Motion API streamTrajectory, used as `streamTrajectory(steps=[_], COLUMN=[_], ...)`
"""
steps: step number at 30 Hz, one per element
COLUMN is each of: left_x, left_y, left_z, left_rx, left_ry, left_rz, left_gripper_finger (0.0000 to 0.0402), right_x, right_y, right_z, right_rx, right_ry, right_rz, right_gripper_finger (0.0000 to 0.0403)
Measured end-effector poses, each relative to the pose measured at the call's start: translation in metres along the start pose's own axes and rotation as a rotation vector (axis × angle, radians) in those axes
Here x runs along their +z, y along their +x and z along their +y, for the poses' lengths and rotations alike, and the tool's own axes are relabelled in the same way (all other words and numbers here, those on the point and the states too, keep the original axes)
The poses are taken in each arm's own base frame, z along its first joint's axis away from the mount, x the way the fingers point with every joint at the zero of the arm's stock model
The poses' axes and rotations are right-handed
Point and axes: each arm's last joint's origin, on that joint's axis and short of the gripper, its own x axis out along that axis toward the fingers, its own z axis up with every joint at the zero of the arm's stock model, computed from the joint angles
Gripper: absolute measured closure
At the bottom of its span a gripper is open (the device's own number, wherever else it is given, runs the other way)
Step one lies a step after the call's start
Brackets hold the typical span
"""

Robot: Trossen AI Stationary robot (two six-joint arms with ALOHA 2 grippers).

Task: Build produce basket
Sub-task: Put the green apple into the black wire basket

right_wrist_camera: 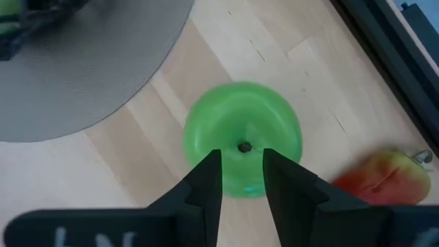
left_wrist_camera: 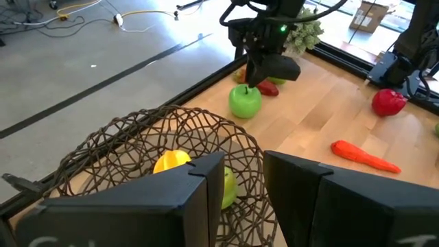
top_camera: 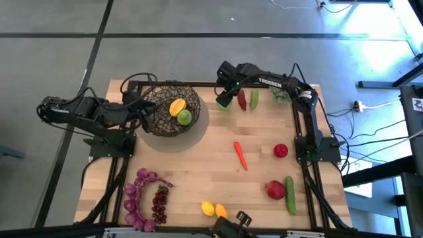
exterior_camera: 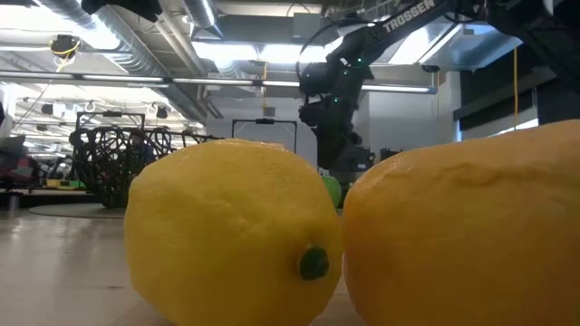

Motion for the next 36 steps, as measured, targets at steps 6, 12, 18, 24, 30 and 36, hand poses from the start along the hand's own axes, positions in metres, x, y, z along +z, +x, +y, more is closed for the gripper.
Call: streamTrajectory(steps=[6, 12, 18, 24, 30, 36], left_x=[0.0, 0.0, 0.0, 0.0, 0.0, 0.0], left_y=[0.0, 0.0, 0.0, 0.0, 0.0, 0.0], left_z=[0.0, 0.0, 0.0, 0.0, 0.0, 0.0], left_rx=[0.0, 0.0, 0.0, 0.0, 0.0, 0.001], left_ry=[0.001, 0.001, 0.001, 0.004, 0.029, 0.036], left_rz=[0.0, 0.0, 0.0, 0.0, 0.0, 0.0], left_gripper_finger=[0.0309, 0.0309, 0.0309, 0.0309, 0.0309, 0.0309], right_x=[0.003, 0.004, 0.003, -0.002, -0.003, -0.001], right_y=[0.002, 0.002, 0.002, 0.01, 0.012, 0.012], right_z=[0.0, 0.0, 0.0, -0.002, -0.002, -0.002], right_rx=[-0.001, 0.0, -0.002, -0.004, -0.003, -0.002], right_ry=[-0.005, -0.006, -0.001, -0.003, -0.001, -0.005], right_rz=[-0.024, -0.036, -0.023, -0.008, -0.018, -0.034], right_gripper_finger=[0.03, 0.03, 0.03, 0.03, 0.03, 0.03])
